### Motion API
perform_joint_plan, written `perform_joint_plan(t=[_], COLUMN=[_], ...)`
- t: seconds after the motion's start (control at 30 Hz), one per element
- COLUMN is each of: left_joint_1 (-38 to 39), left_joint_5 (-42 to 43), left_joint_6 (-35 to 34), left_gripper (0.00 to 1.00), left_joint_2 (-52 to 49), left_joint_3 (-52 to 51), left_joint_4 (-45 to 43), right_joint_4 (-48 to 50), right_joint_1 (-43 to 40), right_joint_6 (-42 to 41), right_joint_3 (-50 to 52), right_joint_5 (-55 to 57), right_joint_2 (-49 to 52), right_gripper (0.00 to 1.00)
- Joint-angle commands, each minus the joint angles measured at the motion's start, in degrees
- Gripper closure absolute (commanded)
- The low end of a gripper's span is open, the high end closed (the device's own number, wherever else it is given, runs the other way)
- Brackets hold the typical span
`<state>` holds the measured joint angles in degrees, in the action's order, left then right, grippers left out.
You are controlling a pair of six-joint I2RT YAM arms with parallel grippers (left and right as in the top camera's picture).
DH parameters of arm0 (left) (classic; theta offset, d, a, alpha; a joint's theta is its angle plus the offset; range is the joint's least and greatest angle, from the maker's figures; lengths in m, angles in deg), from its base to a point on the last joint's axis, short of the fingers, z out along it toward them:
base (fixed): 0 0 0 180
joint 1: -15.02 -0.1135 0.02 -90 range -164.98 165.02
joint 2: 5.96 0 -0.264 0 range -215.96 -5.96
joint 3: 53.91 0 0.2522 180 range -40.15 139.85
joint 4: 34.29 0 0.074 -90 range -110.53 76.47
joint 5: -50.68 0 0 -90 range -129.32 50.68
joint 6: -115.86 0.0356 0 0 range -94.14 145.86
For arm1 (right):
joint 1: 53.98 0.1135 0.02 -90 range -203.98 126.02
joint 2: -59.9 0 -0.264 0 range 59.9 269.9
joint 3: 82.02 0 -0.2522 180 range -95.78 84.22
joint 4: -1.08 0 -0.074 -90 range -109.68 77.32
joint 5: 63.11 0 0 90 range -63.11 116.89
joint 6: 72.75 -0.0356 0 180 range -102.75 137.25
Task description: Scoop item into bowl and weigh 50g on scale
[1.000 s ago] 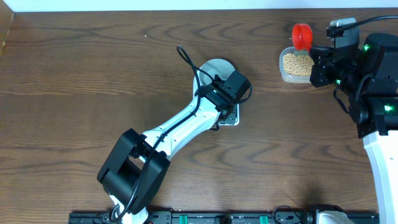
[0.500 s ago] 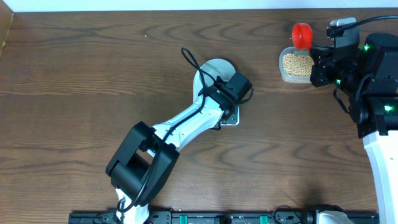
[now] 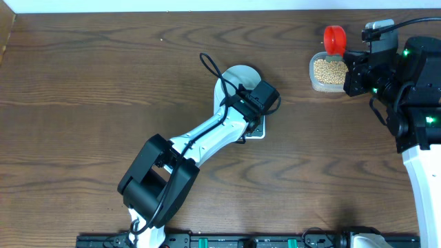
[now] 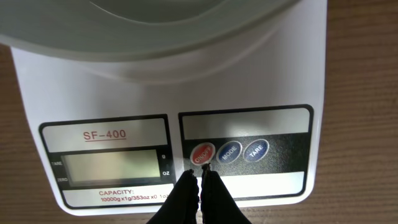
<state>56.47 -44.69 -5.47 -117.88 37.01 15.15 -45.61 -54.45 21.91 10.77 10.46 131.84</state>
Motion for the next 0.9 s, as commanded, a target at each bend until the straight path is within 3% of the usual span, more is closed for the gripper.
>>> perform_joint_plan(t=[0.0,0.87], left_joint_1=[-0.28,-0.28], left_joint_5=[-2.45,-2.80], left_joint_6=[-0.79,-3.50], left_gripper=[0.93,0.93], left_joint_2=[-0.28,-1.16], left_joint_3=[-0.61,-3.56], left_joint_4=[-0.17,-6.05], right_joint_4=[0.15,-0.28], right_joint_1=[-0.28,-0.28], right_joint_6=[0.55,0.55], right_joint_3=[-1.33,-1.33], right_joint_5=[0.42,0.42], right_joint_2=[-0.15,-0.15], right_gripper=[0.99,0.99])
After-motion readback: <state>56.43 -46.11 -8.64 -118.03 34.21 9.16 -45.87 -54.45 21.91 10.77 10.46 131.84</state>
